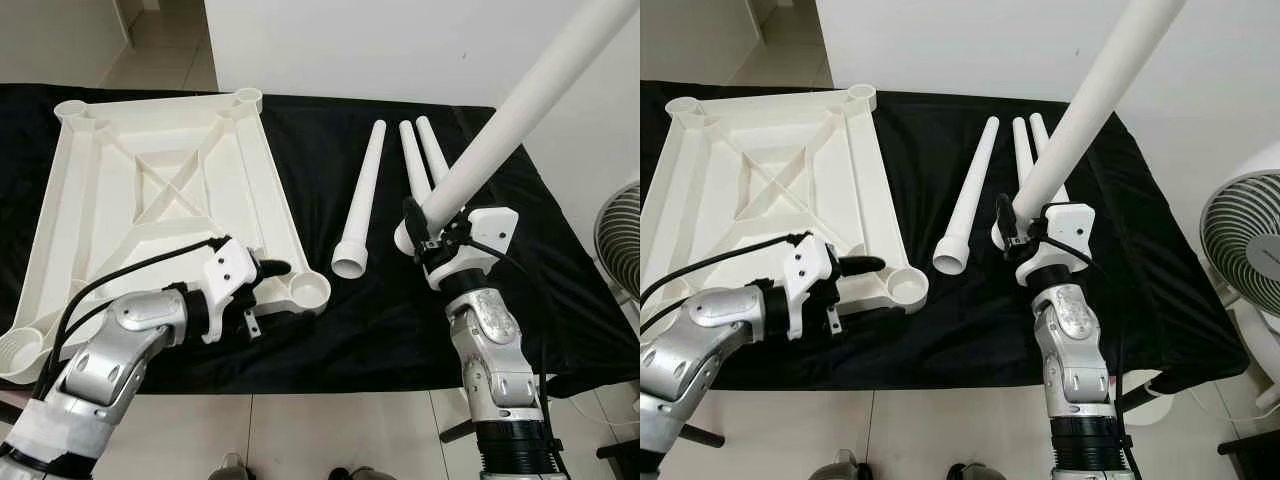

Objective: Building children table

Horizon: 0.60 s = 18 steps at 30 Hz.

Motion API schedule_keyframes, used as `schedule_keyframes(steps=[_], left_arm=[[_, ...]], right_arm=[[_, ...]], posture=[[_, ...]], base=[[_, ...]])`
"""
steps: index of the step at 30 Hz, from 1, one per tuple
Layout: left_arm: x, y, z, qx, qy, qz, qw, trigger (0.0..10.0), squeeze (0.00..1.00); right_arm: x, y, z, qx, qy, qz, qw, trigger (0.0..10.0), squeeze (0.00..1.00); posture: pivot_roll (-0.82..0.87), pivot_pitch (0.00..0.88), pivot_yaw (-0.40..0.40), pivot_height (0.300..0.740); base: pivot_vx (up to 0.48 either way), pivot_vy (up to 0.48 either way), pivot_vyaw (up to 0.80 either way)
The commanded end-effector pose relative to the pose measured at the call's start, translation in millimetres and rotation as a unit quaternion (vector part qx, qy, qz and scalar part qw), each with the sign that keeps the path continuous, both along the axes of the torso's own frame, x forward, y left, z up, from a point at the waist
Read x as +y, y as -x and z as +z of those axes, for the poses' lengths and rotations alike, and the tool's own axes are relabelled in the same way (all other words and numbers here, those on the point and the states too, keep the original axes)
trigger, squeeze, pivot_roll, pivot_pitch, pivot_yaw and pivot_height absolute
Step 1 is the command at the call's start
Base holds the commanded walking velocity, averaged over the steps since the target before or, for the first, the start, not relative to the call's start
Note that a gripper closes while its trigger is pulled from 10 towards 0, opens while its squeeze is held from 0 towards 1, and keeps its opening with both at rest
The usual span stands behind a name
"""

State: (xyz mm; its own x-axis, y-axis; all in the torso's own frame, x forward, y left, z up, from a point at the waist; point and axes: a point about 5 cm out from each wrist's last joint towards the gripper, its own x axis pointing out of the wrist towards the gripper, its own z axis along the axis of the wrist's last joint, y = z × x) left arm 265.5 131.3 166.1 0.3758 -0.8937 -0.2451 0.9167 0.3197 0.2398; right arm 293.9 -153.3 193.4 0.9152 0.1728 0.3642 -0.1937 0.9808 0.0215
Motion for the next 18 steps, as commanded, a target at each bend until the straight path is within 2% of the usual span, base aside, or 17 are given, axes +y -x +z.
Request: schedule_keyframes(steps=[1,2,3,4,6,10,15,16,18], left_arm=[[-0.1,1.4,-14,0.018,-0.044,-0.016,0.999,10.0,0.00],[-0.1,1.4,-14,0.018,-0.044,-0.016,0.999,10.0,0.00],[4.8,-12.2,-25,0.022,-0.072,0.045,0.996,10.0,0.00],[6.4,-16.3,-27,0.023,-0.078,0.063,0.995,10.0,0.00],[6.4,-16.3,-27,0.023,-0.078,0.063,0.995,10.0,0.00],[15.3,-27.2,-34,0.040,-0.100,0.115,0.988,10.0,0.00],[15.8,-30.9,-34,0.048,-0.101,0.132,0.985,10.0,0.00],[14.0,-33.8,-31,0.044,-0.094,0.139,0.985,0.1,0.00],[8.9,-40.5,-25,0.032,-0.083,0.150,0.985,0.0,0.00]], right_arm=[[-0.9,0.4,5,-0.009,0.005,-0.001,1.000,10.0,0.00],[-0.9,0.4,5,-0.009,0.005,-0.001,1.000,10.0,0.00],[-0.5,-0.3,6,-0.011,0.005,0.000,1.000,10.0,0.00],[-0.4,-0.4,6,-0.011,0.004,0.000,1.000,10.0,0.00],[-0.4,-0.4,6,-0.011,0.004,0.000,1.000,10.0,0.00],[0.1,-0.7,7,-0.011,0.006,-0.004,1.000,10.0,0.00],[-0.4,-1.1,8,-0.012,0.007,-0.006,1.000,10.0,0.00],[-1.1,-1.3,8,-0.013,0.007,-0.008,1.000,10.0,0.00],[-2.2,-1.5,9,-0.014,0.007,-0.012,1.000,10.0,0.00]], posture=[[0.14,0.077,-0.051,0.740],[0.14,0.077,-0.051,0.740],[0.13,0.078,-0.050,0.740],[0.13,0.078,-0.050,0.740],[0.13,0.078,-0.050,0.740],[0.13,0.082,-0.047,0.740],[0.12,0.083,-0.043,0.740],[0.12,0.083,-0.042,0.740],[0.12,0.083,-0.039,0.740]], base=[[0.000,0.000,0.00],[0.000,0.000,0.00],[0.000,0.000,0.00],[0.000,0.000,0.00],[0.000,0.000,0.00],[0.000,0.000,0.00],[0.000,0.000,0.00],[0.000,0.000,0.00],[0.000,0.000,0.00]])
